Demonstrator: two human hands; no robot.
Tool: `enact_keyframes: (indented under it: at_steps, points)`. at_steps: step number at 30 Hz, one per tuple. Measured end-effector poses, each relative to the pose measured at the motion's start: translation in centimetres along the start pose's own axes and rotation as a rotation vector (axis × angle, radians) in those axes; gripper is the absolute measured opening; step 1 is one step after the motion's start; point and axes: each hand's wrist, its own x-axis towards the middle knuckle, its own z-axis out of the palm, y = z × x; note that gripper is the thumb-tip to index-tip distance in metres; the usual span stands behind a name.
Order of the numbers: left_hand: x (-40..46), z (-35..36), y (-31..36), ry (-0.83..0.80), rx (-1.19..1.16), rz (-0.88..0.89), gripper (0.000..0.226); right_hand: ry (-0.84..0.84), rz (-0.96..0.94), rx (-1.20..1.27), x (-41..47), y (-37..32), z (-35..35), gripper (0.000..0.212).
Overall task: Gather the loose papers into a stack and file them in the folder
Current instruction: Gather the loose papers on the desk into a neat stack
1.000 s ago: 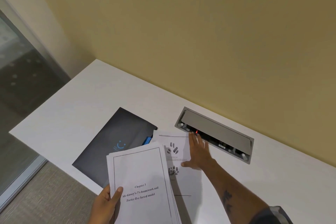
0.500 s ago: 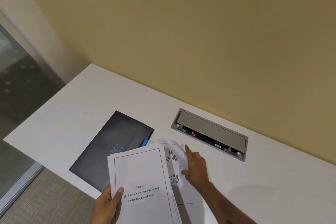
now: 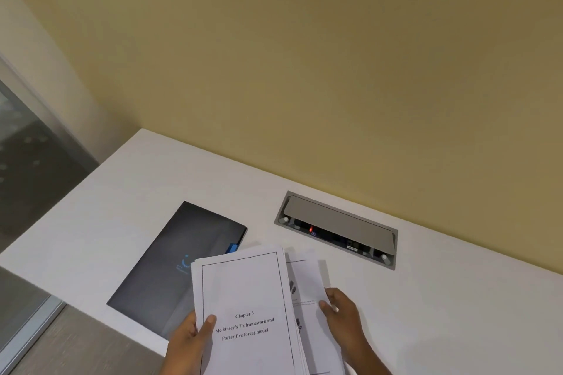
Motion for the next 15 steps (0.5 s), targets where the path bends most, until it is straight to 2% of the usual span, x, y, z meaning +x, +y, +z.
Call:
enact_keyframes:
  at_steps: [6, 9, 12, 15]
  points:
    - [-0.7, 2.1, 1.8, -0.068, 0.015, 0.053, 0.022, -0.074, 0.091, 0.298, -3.2, 0.0, -2.1, 0.024]
    - [-0.4, 3.2, 2.1, -0.107, 0.147, 0.079, 0.022, -0.118, 0.090, 0.397, -4.2, 0.2, -2.4, 0.023]
    - [1.1, 3.9, 1.0, -0.166, 0.264, 0.049, 0.009, -0.165, 0.102, 0.437, -4.7, 0.5, -2.2, 0.023]
    - [0.8, 5.1, 2.2, -0.190, 0.288, -0.011, 0.064, -0.217, 0.122, 0.455, -5.4, -0.1, -2.0, 0.021]
